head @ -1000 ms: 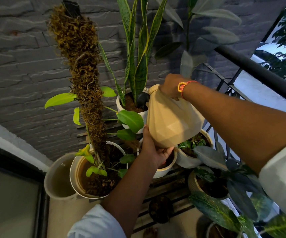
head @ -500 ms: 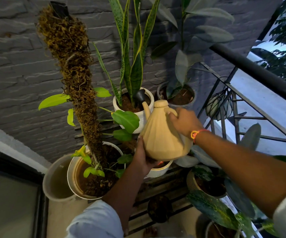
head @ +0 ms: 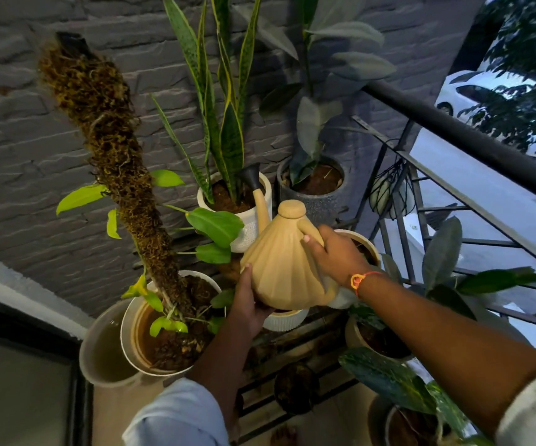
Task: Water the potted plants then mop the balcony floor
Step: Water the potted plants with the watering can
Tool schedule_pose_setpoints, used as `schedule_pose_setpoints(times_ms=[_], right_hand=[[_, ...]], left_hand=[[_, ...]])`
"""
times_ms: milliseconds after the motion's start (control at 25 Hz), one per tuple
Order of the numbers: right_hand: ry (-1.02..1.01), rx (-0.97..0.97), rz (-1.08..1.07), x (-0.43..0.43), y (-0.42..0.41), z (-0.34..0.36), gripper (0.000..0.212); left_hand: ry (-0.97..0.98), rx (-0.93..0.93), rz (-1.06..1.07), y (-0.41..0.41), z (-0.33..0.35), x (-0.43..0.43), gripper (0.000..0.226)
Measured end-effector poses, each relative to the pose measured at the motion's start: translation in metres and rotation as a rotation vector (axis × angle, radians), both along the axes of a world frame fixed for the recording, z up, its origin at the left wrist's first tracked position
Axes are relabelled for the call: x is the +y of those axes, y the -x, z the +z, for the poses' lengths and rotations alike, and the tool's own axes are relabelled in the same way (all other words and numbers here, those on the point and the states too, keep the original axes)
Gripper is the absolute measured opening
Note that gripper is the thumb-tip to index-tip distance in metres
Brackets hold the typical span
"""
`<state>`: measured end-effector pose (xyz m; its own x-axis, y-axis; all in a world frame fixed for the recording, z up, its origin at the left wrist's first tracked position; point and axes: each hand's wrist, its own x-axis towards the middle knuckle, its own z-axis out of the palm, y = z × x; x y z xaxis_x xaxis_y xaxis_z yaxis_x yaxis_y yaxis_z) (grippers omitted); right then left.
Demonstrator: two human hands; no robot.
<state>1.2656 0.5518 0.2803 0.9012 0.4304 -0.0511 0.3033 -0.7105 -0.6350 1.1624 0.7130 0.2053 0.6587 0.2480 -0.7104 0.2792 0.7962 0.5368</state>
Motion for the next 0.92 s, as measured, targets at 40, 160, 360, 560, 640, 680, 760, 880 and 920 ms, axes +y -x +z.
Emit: schedule_pose_setpoints(times_ms=[40, 160, 360, 560, 640, 680, 760, 880, 920], right_hand=[[-0.01, 0.004, 0.008, -0.006, 0.002, 0.001, 0.029], [-0.046, 0.001, 0.002, -0.029, 0.011, 0.002, 0.034], [-0.123, -0.027, -0.061, -0.076, 0.034, 0.004, 0.042], [-0.118, -0.02, -0.149, -0.117, 0.041, 0.011, 0.038], [-0.097, -0.015, -0.188, -0.128, 0.037, 0.014, 0.03], [-0.092, -0.011, -0.214, -0.132, 0.033, 0.017, 0.031], [-0.079, -0.002, -0.267, -0.136, 0.02, 0.023, 0.035], [-0.05, -0.012, -0.299, -0.136, -0.006, 0.034, 0.037], [-0.035, -0.017, -0.305, -0.134, -0.016, 0.038, 0.038]], left_hand=[[-0.012, -0.023, -0.001, 0.002, 0.001, -0.003, 0.062], [-0.058, -0.052, -0.025, 0.009, 0.01, -0.02, 0.054], [-0.065, -0.025, -0.057, 0.024, 0.022, -0.067, 0.051], [-0.078, 0.03, -0.127, 0.025, 0.017, -0.103, 0.069], [-0.062, 0.04, -0.161, 0.019, 0.018, -0.115, 0.073], [-0.056, 0.047, -0.178, 0.013, 0.017, -0.12, 0.073], [-0.028, 0.041, -0.207, -0.002, 0.016, -0.127, 0.075], [-0.02, 0.012, -0.267, -0.032, 0.013, -0.129, 0.074], [-0.007, 0.001, -0.283, -0.043, 0.013, -0.127, 0.073]])
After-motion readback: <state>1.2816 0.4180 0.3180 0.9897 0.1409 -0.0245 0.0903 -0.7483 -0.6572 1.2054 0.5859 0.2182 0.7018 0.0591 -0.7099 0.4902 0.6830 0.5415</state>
